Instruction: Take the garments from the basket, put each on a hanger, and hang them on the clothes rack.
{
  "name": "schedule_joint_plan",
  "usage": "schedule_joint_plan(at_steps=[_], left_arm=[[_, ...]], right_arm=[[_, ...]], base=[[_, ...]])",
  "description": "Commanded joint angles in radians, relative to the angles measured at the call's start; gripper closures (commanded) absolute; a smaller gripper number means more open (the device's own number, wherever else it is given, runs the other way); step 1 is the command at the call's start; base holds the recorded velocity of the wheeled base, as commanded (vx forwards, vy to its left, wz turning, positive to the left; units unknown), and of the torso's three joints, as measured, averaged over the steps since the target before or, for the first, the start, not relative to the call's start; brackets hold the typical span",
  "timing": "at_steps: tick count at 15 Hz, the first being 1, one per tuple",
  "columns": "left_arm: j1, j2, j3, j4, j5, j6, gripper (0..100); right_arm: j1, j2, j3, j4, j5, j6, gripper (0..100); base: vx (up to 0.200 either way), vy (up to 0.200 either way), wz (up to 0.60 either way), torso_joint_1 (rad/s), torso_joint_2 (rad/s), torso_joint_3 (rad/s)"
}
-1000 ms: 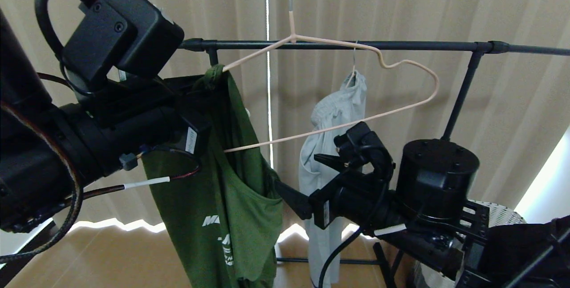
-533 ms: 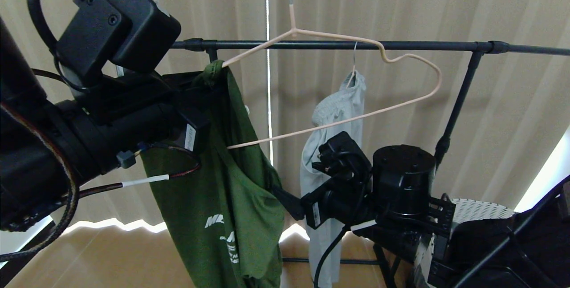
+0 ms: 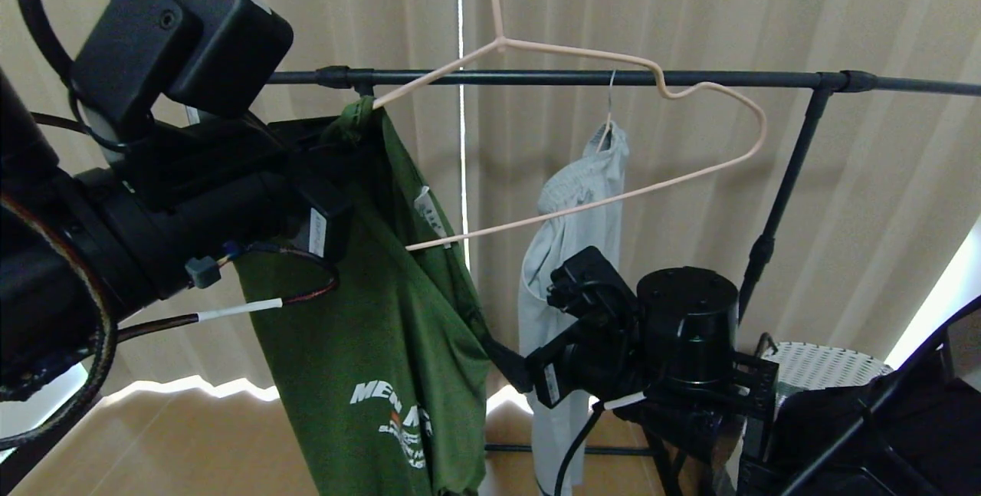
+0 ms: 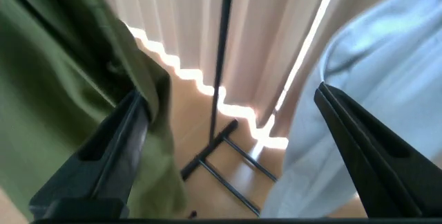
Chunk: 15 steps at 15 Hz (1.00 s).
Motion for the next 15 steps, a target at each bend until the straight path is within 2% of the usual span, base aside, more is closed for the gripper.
schedule_joint_plan(at_steps=[1,2,7,8,11,15], left_arm=[[0.000,-0.006,0.002,-0.001,0.001,0.000,100],[0.001,-0.006,0.000,-0.001,0.001,0.000,100],[0.006,-0.012,0.054,0.001,-0.001,0.000,100],[0.011,-0.022,0.104,-0.001,0.001,0.001,100],[0.038,-0.039,0.166,0.001,0.002,0.003,100],[0.092,-0.035,0.212,0.004,0.011,0.013,100]], right_arm=[[-0.009,-0.007,0.031,-0.004,0.000,-0.002,0],[-0.015,-0.013,0.037,-0.005,-0.002,-0.002,100],[-0.061,-0.098,0.094,0.002,-0.039,-0.008,100],[-0.120,-0.147,0.128,0.002,-0.037,-0.028,100],[-0.220,-0.214,0.132,0.004,-0.037,-0.049,100],[-0.283,-0.250,0.103,0.002,-0.037,-0.063,100]], base=[[0.000,0.000,0.00,0.000,0.00,0.000],[0.000,0.000,0.00,0.000,0.00,0.000],[0.000,0.000,0.00,0.000,0.00,0.000],[0.000,0.000,0.00,0.000,0.00,0.000],[0.000,0.000,0.00,0.000,0.00,0.000],[0.000,0.000,0.00,0.000,0.00,0.000]])
